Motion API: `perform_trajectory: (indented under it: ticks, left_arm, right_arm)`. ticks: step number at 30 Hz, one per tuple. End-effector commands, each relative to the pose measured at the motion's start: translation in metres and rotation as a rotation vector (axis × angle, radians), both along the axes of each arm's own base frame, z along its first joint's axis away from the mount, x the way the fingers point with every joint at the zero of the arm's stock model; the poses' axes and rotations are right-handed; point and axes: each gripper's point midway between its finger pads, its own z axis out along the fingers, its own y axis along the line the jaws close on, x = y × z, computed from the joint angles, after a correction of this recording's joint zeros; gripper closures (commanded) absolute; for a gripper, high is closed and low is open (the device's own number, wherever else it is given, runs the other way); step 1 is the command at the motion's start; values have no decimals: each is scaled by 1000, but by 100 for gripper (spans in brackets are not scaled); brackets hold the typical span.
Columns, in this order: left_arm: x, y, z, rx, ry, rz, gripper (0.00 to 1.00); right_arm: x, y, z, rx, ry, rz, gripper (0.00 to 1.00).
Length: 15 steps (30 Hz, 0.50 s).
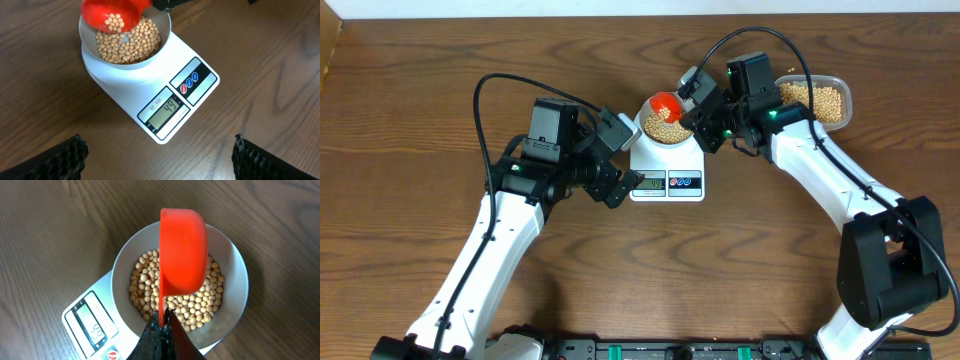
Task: Scoop item into bowl and weigh 50g on scale
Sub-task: 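Hold the red scoop tilted above the bowl with the right gripper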
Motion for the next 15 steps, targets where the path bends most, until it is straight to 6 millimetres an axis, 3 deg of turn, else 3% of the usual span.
perform_trajectory:
  ticks: [1, 4, 15]
  left_arm:
    - [-2, 0, -3, 2, 5, -11, 5]
    - [-2, 0, -3, 2, 5, -11, 5]
    - [-2, 0, -3, 2, 5, -11, 5]
  right_arm:
    - [2, -3, -4, -15, -12, 15, 99]
    - [8, -1, 1, -8, -48, 9, 99]
    - [5, -1, -1, -10, -16, -11, 99]
